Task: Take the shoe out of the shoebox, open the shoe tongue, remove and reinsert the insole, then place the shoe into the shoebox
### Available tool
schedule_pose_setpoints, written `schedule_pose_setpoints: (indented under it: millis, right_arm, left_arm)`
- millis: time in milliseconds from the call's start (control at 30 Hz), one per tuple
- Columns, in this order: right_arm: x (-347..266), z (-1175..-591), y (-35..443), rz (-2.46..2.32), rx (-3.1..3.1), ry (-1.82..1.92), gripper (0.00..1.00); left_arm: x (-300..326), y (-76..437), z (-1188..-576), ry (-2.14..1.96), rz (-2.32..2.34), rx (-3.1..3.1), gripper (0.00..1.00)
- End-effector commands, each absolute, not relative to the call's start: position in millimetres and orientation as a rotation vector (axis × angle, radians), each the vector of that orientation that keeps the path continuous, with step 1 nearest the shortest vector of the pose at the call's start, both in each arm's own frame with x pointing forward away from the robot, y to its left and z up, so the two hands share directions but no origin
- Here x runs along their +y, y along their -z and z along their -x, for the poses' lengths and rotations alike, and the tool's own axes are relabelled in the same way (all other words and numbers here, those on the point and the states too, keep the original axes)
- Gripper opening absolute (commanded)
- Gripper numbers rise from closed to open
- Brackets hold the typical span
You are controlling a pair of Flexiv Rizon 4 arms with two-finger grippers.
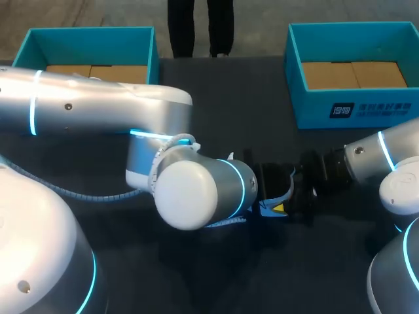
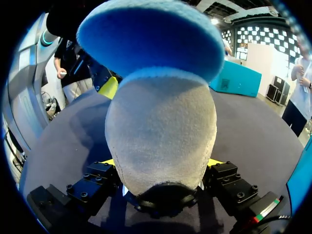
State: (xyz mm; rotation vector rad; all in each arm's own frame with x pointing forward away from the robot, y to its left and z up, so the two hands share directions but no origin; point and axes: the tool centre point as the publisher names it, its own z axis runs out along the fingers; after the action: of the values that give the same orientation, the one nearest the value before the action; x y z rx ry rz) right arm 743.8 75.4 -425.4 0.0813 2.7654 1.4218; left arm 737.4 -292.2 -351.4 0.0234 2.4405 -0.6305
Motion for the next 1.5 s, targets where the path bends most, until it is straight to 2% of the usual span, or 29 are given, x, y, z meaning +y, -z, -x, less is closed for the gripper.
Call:
schedule_pose_setpoints:
  millis: [33,100,200,267,667,1500]
  right_arm:
    - [77,-744,426,-0.083,2.769,-1.414,0.00]
    - [77,-744,426,-0.083,2.769,-1.414,0.00]
    - [77,-744,426,-0.083,2.769,-1.414,0.00]
    - [77,-744,426,-0.083,2.769,-1.414,0.00]
    - [77,-744,426,-0.083,2.769,-1.414,0.00]
    - [77,-744,426,-0.083,2.769,-1.414,0.00]
  left_arm:
    - [-294,358,-739,0.623,-0.027,2.446,0.25]
    - [-294,359,-739,0.623,-0.028,2.448,0.17]
    - [-293,359,-739,0.626,-0.030,2.452,0.12]
    - [-292,359,-739,0.629,-0.031,2.455,0.00]
    - [-291,337,-732,0.708,-0.050,2.489,0.00]
    - [-325,243,-734,0.892,-0.173,2.569,0.00]
